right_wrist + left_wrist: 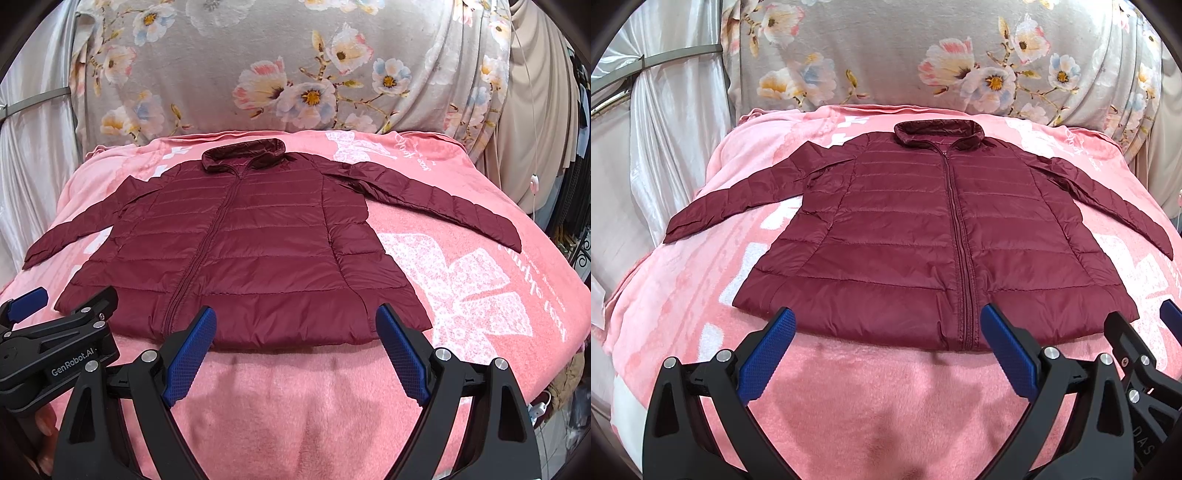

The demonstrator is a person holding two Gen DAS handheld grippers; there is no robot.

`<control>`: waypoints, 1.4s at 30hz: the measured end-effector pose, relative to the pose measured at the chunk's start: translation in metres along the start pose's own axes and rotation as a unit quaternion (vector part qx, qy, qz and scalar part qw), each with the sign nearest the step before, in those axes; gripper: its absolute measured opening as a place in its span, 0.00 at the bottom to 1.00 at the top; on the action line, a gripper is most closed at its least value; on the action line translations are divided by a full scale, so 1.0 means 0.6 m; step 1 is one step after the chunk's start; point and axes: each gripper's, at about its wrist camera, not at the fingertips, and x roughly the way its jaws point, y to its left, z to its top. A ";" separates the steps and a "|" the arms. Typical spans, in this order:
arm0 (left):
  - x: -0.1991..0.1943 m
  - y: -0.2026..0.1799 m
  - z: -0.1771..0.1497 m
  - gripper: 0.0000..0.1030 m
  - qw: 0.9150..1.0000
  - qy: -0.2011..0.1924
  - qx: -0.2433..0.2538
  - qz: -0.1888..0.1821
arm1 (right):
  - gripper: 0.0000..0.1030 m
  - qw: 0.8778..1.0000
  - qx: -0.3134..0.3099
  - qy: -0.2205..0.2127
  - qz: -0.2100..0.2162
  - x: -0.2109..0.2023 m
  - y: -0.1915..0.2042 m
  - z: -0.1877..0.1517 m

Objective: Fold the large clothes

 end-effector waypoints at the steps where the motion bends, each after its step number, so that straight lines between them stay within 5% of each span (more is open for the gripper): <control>1: 0.000 0.000 0.000 0.95 1.000 -0.001 0.000 0.000 | 0.83 1.000 0.000 -0.001 0.000 0.002 0.000 -0.001; 42: -0.003 0.006 -0.012 0.95 1.000 0.001 0.002 -0.001 | 0.83 1.000 0.000 -0.003 0.000 -0.009 0.002 0.002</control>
